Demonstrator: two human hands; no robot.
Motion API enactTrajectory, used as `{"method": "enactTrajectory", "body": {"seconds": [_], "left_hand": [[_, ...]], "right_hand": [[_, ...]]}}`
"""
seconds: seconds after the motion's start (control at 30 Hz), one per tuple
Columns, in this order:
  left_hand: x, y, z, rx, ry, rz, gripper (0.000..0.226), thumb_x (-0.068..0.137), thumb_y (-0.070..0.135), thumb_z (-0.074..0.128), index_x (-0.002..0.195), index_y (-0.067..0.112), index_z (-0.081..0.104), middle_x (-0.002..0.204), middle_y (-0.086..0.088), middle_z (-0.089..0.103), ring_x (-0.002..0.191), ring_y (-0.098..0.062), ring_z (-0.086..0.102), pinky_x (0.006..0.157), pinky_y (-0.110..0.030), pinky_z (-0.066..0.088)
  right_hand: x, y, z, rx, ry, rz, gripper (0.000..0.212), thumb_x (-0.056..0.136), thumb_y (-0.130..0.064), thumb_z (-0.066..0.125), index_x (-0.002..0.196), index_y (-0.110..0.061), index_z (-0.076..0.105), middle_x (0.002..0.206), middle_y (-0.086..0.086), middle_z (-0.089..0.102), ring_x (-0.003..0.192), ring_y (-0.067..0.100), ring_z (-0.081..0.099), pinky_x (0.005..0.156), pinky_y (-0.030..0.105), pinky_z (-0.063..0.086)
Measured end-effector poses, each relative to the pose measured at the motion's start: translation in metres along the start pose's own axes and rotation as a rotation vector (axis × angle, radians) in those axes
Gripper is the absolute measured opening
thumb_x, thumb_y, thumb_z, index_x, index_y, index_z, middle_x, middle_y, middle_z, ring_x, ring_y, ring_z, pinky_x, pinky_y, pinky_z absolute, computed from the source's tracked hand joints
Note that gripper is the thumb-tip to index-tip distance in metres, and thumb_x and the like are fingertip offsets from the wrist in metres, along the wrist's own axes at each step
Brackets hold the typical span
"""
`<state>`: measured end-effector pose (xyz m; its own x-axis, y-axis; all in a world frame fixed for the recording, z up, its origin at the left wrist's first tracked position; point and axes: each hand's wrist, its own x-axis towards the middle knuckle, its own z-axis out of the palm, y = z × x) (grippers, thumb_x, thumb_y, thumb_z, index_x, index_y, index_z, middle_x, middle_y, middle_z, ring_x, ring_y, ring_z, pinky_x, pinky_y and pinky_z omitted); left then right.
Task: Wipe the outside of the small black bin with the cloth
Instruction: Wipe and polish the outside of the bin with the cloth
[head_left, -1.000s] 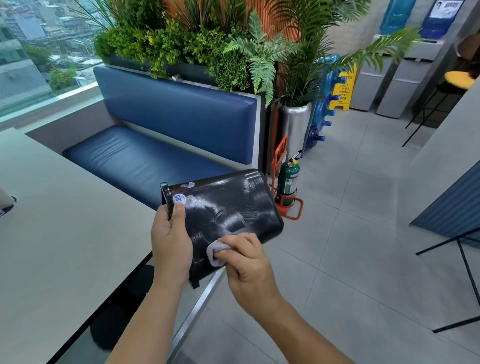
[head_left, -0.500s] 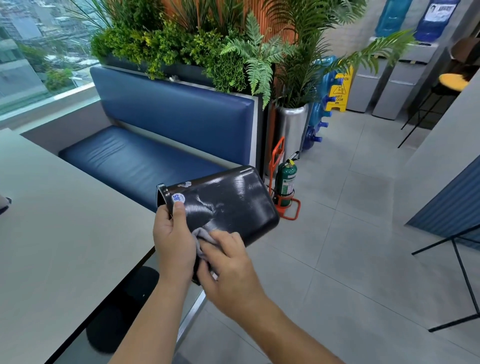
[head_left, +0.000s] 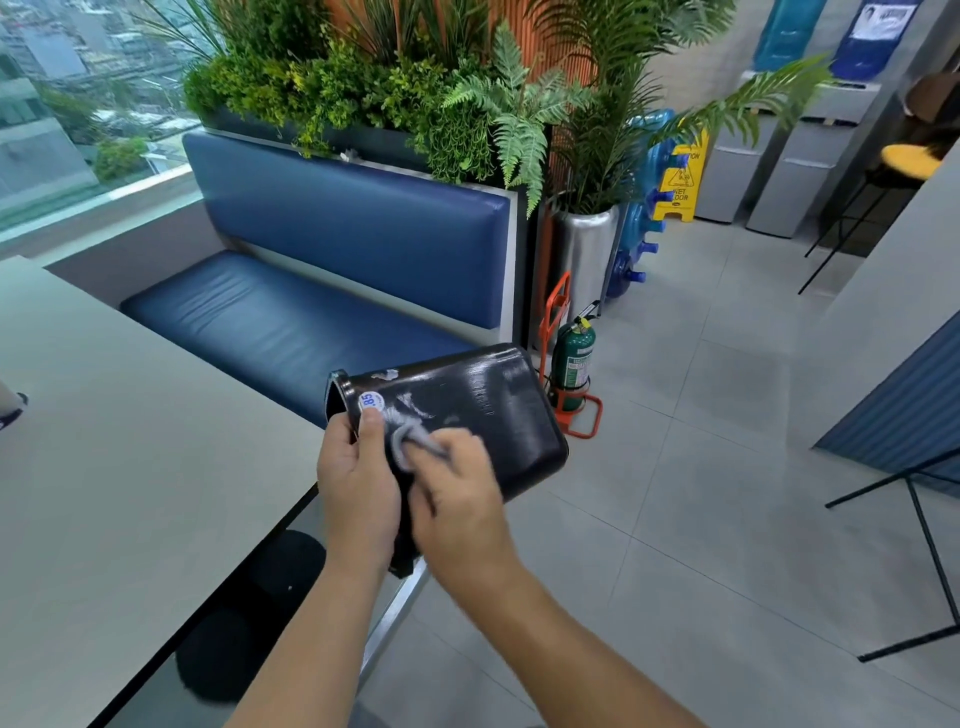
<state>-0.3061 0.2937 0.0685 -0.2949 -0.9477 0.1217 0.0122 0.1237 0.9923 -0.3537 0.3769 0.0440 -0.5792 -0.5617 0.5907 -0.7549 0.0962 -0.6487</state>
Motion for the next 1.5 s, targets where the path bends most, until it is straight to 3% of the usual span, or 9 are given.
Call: {"method": "enactTrajectory", "body": {"seconds": [0.13, 0.3, 0.53, 0.67, 0.77, 0.93, 1.07, 1.23, 1.5], "left_hand": [[0.006, -0.002, -0.010, -0.045, 0.033, -0.041, 0.028, 0.111, 0.040, 0.055, 0.090, 0.024, 0.066, 0.088, -0.001, 0.069, 0.082, -0.018, 0.061, 0.081, -0.046, 0.053], [0.006, 0.002, -0.021, -0.035, -0.018, -0.007, 0.028, 0.104, 0.055, 0.055, 0.096, 0.033, 0.071, 0.102, -0.011, 0.075, 0.092, -0.022, 0.067, 0.092, -0.061, 0.056], [-0.006, 0.008, -0.003, 0.021, -0.097, 0.053, 0.022, 0.113, 0.031, 0.053, 0.100, 0.022, 0.070, 0.083, 0.021, 0.074, 0.077, 0.005, 0.065, 0.071, -0.013, 0.048], [-0.001, 0.003, -0.009, 0.009, -0.062, 0.023, 0.024, 0.112, 0.034, 0.053, 0.098, 0.028, 0.071, 0.087, 0.013, 0.076, 0.083, -0.005, 0.068, 0.077, -0.024, 0.052], [0.001, 0.004, -0.018, 0.010, -0.057, 0.021, 0.024, 0.112, 0.038, 0.053, 0.100, 0.034, 0.073, 0.092, 0.008, 0.077, 0.088, -0.012, 0.069, 0.084, -0.039, 0.055], [-0.007, 0.013, -0.020, 0.010, -0.114, -0.002, 0.024, 0.113, 0.038, 0.051, 0.107, 0.031, 0.073, 0.094, 0.015, 0.078, 0.089, -0.004, 0.072, 0.079, -0.024, 0.053], [-0.015, 0.014, -0.007, 0.075, -0.168, 0.041, 0.022, 0.112, 0.035, 0.053, 0.102, 0.029, 0.071, 0.085, 0.016, 0.074, 0.079, -0.006, 0.067, 0.073, -0.027, 0.052], [-0.011, 0.010, -0.012, 0.077, -0.166, 0.060, 0.024, 0.113, 0.032, 0.051, 0.106, 0.024, 0.073, 0.091, 0.012, 0.075, 0.083, -0.001, 0.065, 0.073, -0.015, 0.048], [-0.015, 0.009, -0.014, 0.199, -0.186, 0.133, 0.028, 0.112, 0.037, 0.052, 0.091, 0.022, 0.063, 0.083, -0.014, 0.064, 0.078, -0.026, 0.057, 0.065, -0.024, 0.046]], "right_hand": [[0.001, 0.016, -0.016, 0.008, -0.034, -0.040, 0.032, 0.090, 0.005, 0.061, 0.117, -0.007, 0.074, 0.109, 0.006, 0.060, 0.097, 0.024, 0.056, 0.092, 0.027, 0.049], [0.036, 0.073, -0.055, -0.139, 0.181, 0.220, 0.032, 0.091, 0.005, 0.066, 0.119, -0.008, 0.076, 0.106, 0.003, 0.059, 0.096, 0.011, 0.050, 0.090, 0.026, 0.048], [0.027, 0.011, -0.016, -0.038, 0.071, 0.078, 0.037, 0.089, 0.004, 0.060, 0.122, -0.007, 0.072, 0.106, 0.008, 0.059, 0.098, 0.028, 0.058, 0.091, 0.036, 0.052], [0.010, 0.000, -0.015, 0.035, -0.039, -0.038, 0.036, 0.091, 0.006, 0.061, 0.122, -0.008, 0.073, 0.109, 0.006, 0.061, 0.099, 0.026, 0.058, 0.091, 0.031, 0.051], [0.020, 0.038, -0.035, -0.051, 0.065, 0.103, 0.030, 0.092, 0.003, 0.063, 0.118, -0.007, 0.075, 0.105, 0.005, 0.059, 0.096, 0.024, 0.059, 0.089, 0.032, 0.051], [0.053, 0.065, -0.057, -0.128, 0.221, 0.298, 0.031, 0.092, 0.006, 0.063, 0.117, -0.006, 0.076, 0.100, -0.002, 0.051, 0.090, 0.016, 0.053, 0.087, 0.027, 0.047], [0.050, 0.009, -0.027, -0.050, 0.126, 0.162, 0.033, 0.090, 0.005, 0.061, 0.117, -0.008, 0.075, 0.104, 0.004, 0.056, 0.097, 0.025, 0.057, 0.092, 0.033, 0.048], [0.036, -0.010, -0.022, 0.028, 0.035, 0.009, 0.031, 0.094, 0.002, 0.062, 0.121, -0.009, 0.074, 0.108, 0.007, 0.062, 0.102, 0.024, 0.057, 0.099, 0.017, 0.041], [0.050, 0.053, -0.050, -0.130, 0.150, 0.303, 0.031, 0.094, 0.004, 0.060, 0.120, -0.006, 0.074, 0.102, 0.001, 0.052, 0.093, 0.015, 0.050, 0.092, 0.030, 0.049]]}}
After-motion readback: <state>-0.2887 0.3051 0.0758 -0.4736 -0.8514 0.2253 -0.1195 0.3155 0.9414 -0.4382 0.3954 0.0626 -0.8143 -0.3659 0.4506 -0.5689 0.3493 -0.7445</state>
